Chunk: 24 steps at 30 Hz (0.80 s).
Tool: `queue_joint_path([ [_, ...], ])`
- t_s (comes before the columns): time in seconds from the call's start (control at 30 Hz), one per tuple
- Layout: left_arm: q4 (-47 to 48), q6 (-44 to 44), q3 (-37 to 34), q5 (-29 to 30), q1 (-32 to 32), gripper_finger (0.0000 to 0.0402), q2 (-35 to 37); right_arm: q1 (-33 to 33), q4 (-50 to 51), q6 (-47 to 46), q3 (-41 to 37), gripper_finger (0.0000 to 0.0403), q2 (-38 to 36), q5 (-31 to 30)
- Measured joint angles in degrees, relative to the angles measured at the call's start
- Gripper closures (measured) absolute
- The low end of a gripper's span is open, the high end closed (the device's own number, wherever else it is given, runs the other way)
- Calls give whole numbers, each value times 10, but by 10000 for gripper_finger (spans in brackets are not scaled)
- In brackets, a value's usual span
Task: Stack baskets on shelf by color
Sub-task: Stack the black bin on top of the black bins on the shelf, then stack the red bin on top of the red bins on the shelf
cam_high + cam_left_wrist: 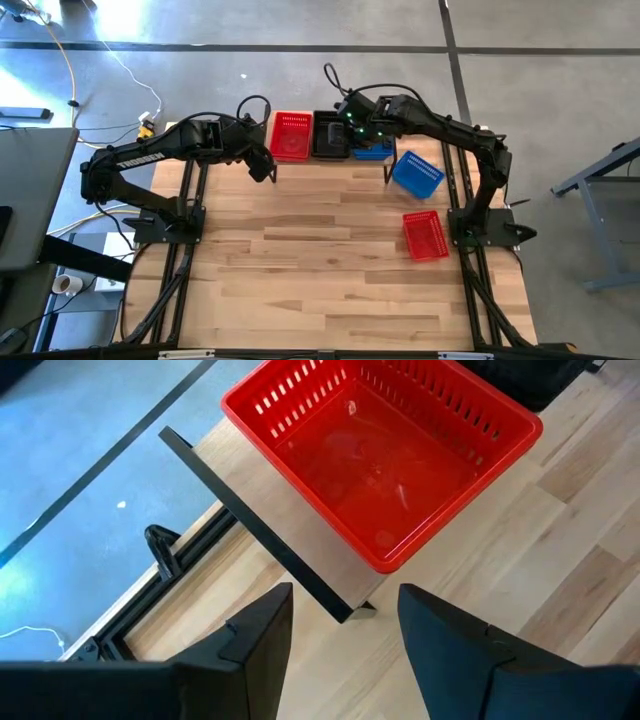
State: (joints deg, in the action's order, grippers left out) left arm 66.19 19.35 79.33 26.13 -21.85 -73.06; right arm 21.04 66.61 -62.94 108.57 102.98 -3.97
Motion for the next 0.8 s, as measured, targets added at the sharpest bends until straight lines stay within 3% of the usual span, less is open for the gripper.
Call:
queue_joint_path([
  [0.2, 0, 0, 0, 0, 0, 229, 0, 0, -4, 17, 0, 317, 0, -3],
  [0.57, 0, 0, 0, -2, 0, 229, 0, -27, 113, 140, 79, 313, -2, -4],
  [0.8, 0, 2, 0, -49, 4, 229, 0, -78, 189, 210, 94, 313, -1, -45],
])
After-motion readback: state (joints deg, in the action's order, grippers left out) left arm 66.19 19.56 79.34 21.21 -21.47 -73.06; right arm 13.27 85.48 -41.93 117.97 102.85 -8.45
